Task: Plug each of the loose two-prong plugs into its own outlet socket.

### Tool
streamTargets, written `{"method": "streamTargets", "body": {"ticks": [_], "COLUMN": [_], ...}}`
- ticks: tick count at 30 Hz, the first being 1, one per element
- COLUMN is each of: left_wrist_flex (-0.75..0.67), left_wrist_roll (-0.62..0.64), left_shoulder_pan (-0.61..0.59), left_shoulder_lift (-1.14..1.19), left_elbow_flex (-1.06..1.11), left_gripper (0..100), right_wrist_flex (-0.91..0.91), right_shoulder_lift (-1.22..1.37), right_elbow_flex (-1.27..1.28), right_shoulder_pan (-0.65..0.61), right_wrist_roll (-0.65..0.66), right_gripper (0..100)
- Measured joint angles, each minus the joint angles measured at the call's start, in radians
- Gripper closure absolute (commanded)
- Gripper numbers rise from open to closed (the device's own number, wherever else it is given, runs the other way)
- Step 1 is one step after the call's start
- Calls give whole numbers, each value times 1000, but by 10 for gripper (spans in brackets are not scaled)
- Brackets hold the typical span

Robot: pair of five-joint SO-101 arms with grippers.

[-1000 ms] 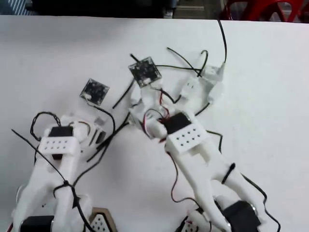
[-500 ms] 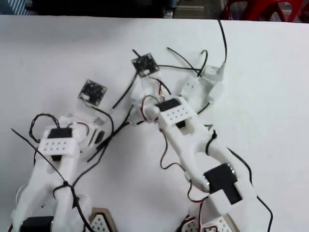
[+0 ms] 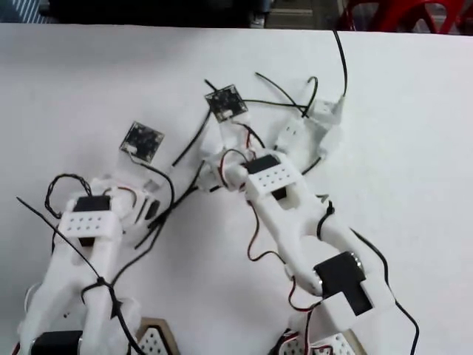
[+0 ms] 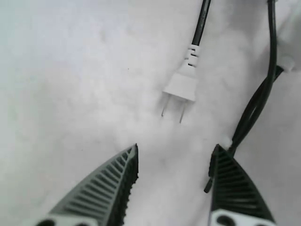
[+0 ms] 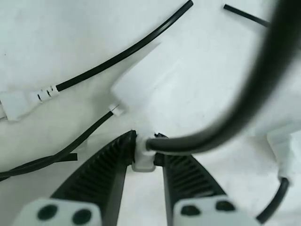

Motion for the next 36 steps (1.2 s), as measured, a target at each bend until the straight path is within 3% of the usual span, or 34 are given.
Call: {"method": "streamTargets", "body": {"ticks": [16, 28, 36], "left_wrist_flex": [0, 0, 0], "left_wrist_roll": [0, 0, 0], "left_shoulder_pan": [0, 0, 0], "left_shoulder_lift": [0, 0, 0], "left_elbow_flex": [0, 0, 6], "left_gripper": [747, 747, 747], "right_wrist_flex": [-6, 123, 147], "right_shoulder_lift": [-15, -86, -98], "right_elbow_flex": [49, 52, 52], "right_shoulder_pan": [2, 3, 3], "right_wrist_roll": [92, 92, 167], "right_gripper": [981, 981, 981]}}
